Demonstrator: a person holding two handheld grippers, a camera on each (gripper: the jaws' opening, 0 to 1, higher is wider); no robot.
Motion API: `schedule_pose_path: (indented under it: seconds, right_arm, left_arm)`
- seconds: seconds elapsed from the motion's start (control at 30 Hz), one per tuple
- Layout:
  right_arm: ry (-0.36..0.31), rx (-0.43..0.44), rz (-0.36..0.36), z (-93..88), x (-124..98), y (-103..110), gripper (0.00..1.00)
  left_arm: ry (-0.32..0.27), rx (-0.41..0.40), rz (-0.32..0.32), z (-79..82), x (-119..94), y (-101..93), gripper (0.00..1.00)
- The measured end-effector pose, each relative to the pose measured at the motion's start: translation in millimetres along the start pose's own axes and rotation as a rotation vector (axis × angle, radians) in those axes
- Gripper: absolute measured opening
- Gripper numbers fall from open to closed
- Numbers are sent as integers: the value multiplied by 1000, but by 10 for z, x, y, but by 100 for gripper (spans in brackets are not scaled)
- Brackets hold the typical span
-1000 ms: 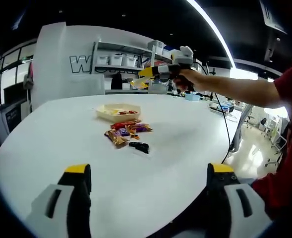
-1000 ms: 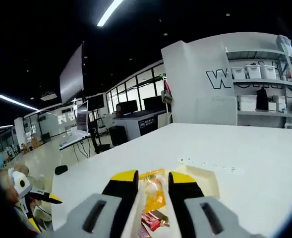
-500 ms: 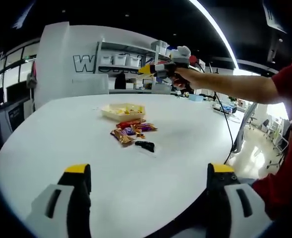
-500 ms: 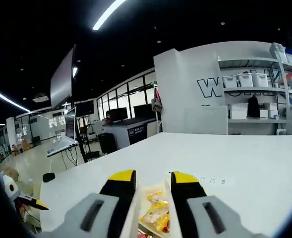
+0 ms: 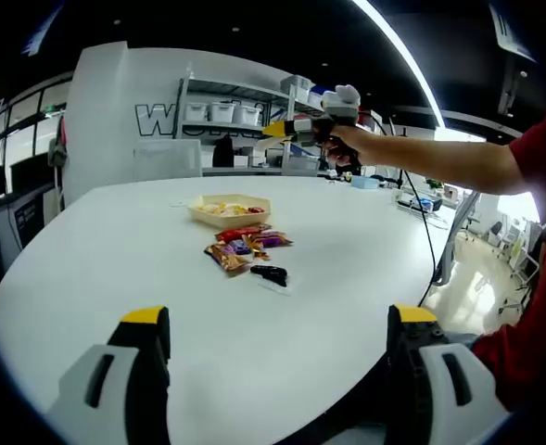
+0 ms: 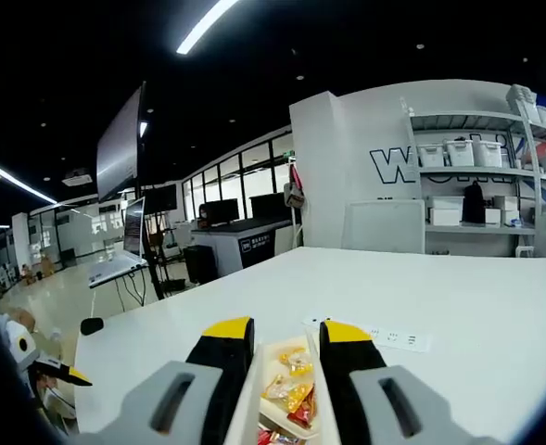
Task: Place the target food into the container with the food tongs after gripping and lifting it, then release it inside without dropping or visibly crushing the food.
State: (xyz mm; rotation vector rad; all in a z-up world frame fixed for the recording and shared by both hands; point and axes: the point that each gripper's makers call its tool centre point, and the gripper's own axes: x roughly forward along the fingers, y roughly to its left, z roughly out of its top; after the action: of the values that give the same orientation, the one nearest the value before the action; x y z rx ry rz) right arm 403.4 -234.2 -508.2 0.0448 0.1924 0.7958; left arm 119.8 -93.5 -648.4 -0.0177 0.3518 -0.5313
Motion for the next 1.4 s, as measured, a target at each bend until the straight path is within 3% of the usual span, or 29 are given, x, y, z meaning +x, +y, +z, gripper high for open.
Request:
schedule_pose_path:
  seconds: [0.33,1.0,1.4]
  right_arm:
    - [7,7,48,-97,-45,149,23]
    - [99,39,126,-642,-149,357,23]
    - [139,66,172,-875,-199,487,23]
  left_arm:
    - [4,-4,5,-18,-3,6,97]
    - [2,-1,-12,-9,50,-70,97]
    - [9,0,-14,-32,67,-77,97]
